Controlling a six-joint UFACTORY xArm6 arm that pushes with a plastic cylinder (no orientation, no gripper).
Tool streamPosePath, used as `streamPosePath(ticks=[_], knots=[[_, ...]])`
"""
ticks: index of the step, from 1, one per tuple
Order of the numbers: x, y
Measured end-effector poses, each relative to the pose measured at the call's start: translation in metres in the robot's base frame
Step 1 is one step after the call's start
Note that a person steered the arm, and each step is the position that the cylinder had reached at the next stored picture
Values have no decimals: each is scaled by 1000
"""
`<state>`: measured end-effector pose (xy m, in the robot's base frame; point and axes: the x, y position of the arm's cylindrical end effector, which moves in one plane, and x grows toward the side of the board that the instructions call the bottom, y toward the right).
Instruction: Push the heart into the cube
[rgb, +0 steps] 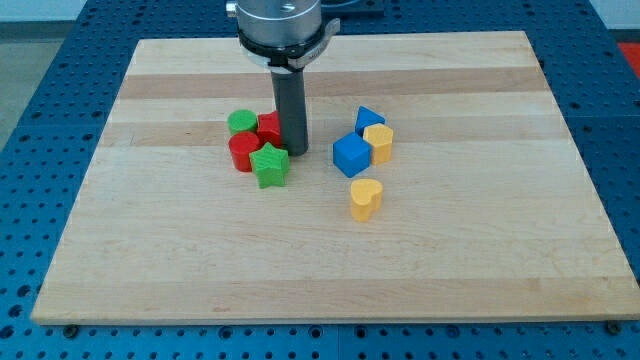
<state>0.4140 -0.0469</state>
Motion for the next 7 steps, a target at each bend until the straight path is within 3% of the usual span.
streamPosePath(ticks=[1,4,5,7], knots=[[1,13],[132,22],[113,75],[104,79]])
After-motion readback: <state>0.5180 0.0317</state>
